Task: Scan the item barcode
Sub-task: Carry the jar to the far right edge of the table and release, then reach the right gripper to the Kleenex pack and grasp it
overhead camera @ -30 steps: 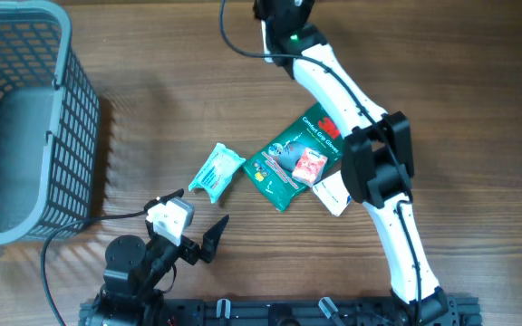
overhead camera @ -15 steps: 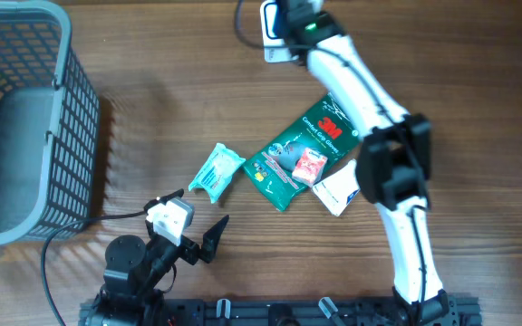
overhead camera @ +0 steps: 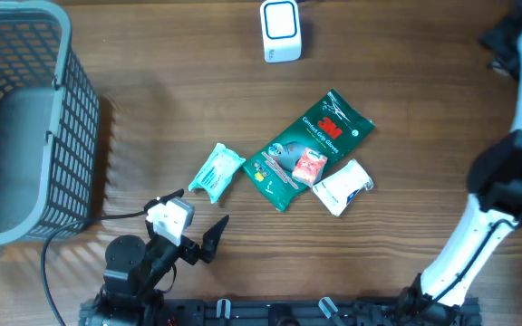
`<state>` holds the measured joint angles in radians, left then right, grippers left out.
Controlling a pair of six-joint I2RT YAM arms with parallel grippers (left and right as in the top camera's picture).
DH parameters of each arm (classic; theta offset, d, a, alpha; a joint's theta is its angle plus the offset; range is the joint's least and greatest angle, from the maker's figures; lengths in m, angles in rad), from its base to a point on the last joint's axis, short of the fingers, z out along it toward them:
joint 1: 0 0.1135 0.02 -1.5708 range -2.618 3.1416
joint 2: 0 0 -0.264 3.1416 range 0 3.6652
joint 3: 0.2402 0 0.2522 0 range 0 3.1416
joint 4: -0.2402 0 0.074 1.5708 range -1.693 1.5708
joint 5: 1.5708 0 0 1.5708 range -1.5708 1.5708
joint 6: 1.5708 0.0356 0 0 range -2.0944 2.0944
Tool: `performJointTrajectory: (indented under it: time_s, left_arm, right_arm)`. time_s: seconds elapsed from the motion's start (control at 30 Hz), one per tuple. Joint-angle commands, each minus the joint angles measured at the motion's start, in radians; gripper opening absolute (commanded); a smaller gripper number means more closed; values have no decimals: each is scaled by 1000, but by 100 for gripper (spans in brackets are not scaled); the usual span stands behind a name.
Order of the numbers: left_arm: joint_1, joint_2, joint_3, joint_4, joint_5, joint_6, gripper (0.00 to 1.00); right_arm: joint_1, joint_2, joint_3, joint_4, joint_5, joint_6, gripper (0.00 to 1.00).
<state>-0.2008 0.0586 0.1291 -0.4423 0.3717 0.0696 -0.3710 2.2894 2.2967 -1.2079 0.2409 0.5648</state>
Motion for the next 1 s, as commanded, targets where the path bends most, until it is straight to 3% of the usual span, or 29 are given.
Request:
performJointTrajectory:
  time_s: [0.0,0.2,0.23,0.27,0.3,0.47,0.57,0.8,0.9,0.97]
  left_arm:
    - [4,-11,2,-7,1,2,100]
    - [4,-11,2,-7,1,2,100]
    - [4,-11,2,-7,1,2,100]
    - [4,-11,2,-7,1,2,100]
    - [4,-11,2,-7,1,2,100]
    - [4,-11,2,-7,1,2,100]
    - [4,-11,2,-7,1,2,100]
    - [4,-11,2,-7,1,2,100]
    - [4,-11,2,-7,1,2,100]
    - [4,-11,2,-7,1,2,100]
  right_arm:
    - [-143,83,0,-9,-145,-97,68]
    - [-302,183,0,-56,-190,-151,69]
    - [-321,185,0,-61,-194,-161,74]
    - [-338,184,2,-61,-204,-185,92]
    - [-356,177,13,-67,-218,-209,100]
    - [-414,95,210,-143,-220,-222,100]
    - [-416,-10,309,-183,-247,-127,100]
    - [-269,-252,323,-358,-713,-93,100]
    - [-105,-270,281,-401,-821,-214,100]
    - [21,-270,225,-401,-843,-198,100]
